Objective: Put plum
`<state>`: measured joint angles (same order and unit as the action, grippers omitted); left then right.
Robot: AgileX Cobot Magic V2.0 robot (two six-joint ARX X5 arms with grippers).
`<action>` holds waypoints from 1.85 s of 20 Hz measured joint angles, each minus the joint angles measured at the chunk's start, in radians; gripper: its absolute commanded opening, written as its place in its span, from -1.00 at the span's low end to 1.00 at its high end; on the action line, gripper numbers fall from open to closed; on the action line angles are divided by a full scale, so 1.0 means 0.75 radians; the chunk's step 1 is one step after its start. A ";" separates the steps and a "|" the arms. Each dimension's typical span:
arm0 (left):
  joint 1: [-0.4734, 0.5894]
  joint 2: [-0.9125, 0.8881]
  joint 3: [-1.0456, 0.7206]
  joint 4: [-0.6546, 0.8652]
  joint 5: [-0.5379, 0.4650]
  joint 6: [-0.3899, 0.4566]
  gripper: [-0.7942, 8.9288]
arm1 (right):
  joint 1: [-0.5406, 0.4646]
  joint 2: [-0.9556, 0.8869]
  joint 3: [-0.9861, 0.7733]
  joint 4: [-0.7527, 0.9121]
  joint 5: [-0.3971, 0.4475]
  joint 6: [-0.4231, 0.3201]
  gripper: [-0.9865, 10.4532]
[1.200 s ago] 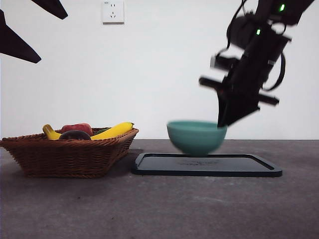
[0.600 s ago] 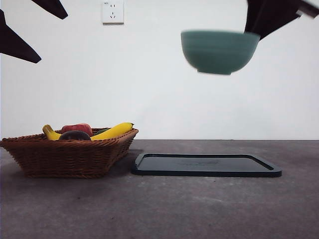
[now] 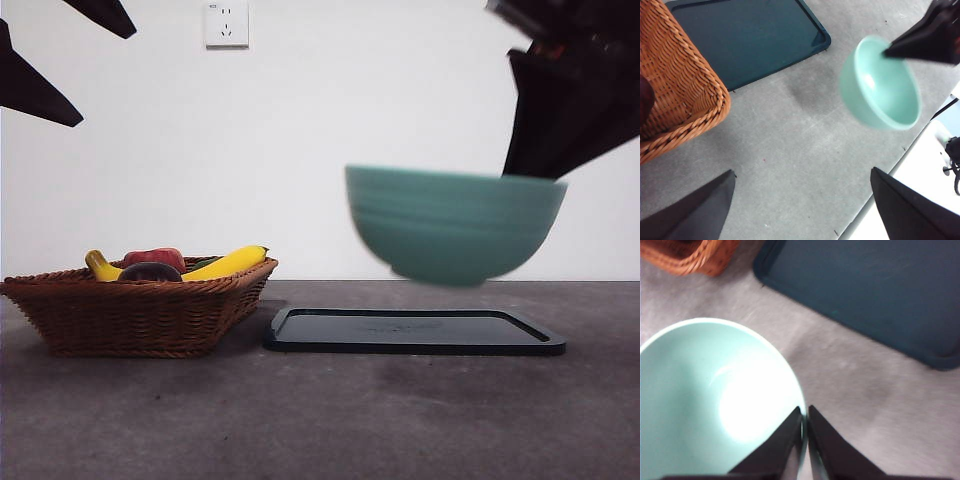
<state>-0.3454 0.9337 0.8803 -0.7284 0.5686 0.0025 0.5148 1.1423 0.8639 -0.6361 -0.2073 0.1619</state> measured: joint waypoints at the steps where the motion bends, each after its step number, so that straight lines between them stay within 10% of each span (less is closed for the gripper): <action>1: 0.000 0.000 0.000 0.001 0.000 0.000 0.05 | 0.014 0.008 -0.028 0.037 0.001 0.013 -0.81; 17: 0.001 0.000 0.000 0.003 0.000 0.000 0.05 | 0.101 0.298 -0.094 0.207 0.068 0.050 -0.81; 24: 0.000 0.000 0.000 0.003 0.000 0.000 0.05 | 0.104 0.296 -0.094 0.207 0.068 0.074 -0.40; 37: 0.000 0.000 0.000 0.003 0.000 0.000 0.05 | 0.069 -0.285 0.077 -0.181 0.068 0.029 -0.40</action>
<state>-0.3454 0.9337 0.8803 -0.7261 0.5686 0.0025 0.5663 0.9287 0.9215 -0.7719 -0.1562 0.1837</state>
